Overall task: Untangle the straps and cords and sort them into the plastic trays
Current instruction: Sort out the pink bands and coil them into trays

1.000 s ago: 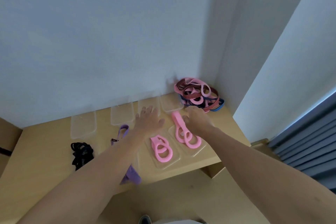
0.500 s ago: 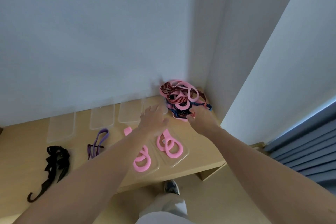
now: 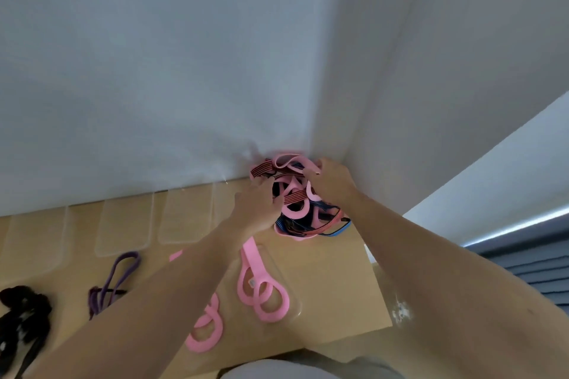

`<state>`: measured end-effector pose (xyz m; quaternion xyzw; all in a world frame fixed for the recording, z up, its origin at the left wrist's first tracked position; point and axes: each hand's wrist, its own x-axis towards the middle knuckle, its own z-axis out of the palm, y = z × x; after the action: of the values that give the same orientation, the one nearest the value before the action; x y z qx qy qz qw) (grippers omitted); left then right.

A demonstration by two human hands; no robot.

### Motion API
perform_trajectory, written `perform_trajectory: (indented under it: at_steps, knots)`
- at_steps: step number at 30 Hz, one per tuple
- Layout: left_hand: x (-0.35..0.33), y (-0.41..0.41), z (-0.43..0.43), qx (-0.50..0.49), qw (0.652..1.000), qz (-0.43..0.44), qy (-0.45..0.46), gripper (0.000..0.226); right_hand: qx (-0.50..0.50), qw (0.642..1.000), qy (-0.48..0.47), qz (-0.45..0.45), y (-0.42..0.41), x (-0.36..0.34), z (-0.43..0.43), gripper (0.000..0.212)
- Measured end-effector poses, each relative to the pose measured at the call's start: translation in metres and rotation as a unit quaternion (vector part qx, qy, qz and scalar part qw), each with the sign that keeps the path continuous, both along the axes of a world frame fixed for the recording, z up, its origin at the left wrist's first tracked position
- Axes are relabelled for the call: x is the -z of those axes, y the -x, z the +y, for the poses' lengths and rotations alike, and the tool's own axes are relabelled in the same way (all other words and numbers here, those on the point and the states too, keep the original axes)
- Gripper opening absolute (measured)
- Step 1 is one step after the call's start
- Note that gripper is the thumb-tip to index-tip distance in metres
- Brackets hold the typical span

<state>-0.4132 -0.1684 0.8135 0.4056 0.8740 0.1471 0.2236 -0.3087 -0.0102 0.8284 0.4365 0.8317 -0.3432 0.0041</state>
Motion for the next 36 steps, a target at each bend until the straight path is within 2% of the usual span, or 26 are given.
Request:
perform_trajectory:
  at_steps: [6,11,13,22,28,30,36]
  knots:
    - [0.007,0.011,0.011,-0.027,0.999,-0.022,-0.003,0.028,0.002,0.998,0.05,-0.031,0.039,0.019,0.032,0.044]
    - [0.008,0.011,0.022,-0.064,0.996,-0.048,-0.034,0.022,-0.023,0.998,0.041,-0.05,0.046,0.022,0.043,0.018]
    - [0.006,0.01,0.026,-0.07,0.996,-0.051,-0.037,0.022,-0.033,0.997,0.056,-0.048,0.046,0.019,0.048,0.013]
    - [0.017,0.009,0.032,-0.121,0.99,-0.069,-0.016,0.028,-0.008,0.986,0.107,0.125,0.039,-0.021,0.057,0.023]
    - [0.016,0.008,0.031,-0.163,0.98,-0.11,-0.015,0.016,0.014,0.97,0.103,0.221,0.022,-0.06,0.055,0.016]
    - [0.015,0.008,0.03,-0.175,0.977,-0.115,-0.023,0.016,0.038,0.959,0.134,0.249,0.014,-0.069,0.054,0.018]
    - [0.01,-0.001,0.035,-0.174,0.974,-0.136,-0.055,0.014,0.096,0.951,0.163,0.245,-0.009,-0.068,0.05,0.018]
